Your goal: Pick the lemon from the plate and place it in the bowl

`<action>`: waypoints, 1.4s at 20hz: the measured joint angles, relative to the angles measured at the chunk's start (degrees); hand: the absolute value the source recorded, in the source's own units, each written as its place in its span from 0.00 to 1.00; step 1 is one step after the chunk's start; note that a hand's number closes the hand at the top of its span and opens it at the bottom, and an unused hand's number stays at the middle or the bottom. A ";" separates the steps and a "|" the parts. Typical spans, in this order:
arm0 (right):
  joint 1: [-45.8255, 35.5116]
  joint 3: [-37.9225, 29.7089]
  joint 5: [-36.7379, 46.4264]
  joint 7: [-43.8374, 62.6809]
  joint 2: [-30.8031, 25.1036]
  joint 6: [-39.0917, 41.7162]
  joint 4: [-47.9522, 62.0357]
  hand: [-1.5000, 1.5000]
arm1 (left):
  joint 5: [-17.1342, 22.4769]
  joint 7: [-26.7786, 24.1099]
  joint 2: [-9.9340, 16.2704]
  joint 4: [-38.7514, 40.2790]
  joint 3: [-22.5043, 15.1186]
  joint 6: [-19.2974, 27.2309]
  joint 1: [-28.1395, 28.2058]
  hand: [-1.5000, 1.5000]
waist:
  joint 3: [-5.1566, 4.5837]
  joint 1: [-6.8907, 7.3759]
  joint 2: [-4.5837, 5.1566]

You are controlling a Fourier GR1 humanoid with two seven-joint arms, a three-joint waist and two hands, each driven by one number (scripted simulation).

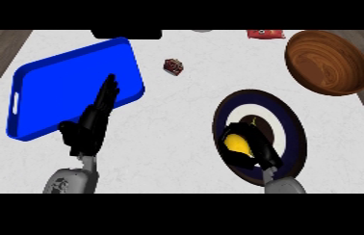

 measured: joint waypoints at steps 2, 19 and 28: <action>-0.07 -0.22 -0.20 -1.33 0.39 -0.03 0.62 1.00 | -0.01 0.08 0.06 0.07 0.34 0.06 -0.26 0.50 | -0.03 -0.01 -0.03; 7.33 -13.79 -16.30 -29.45 -20.91 21.53 -18.12 1.00 | 0.06 0.65 0.58 0.08 1.47 -0.15 -0.26 0.50 | 0.75 -0.91 0.56; 6.03 -26.83 -25.05 -19.04 -25.47 20.59 -34.28 1.00 | 0.34 1.09 0.76 -0.49 1.72 -0.71 -0.12 0.50 | 0.71 -0.68 0.62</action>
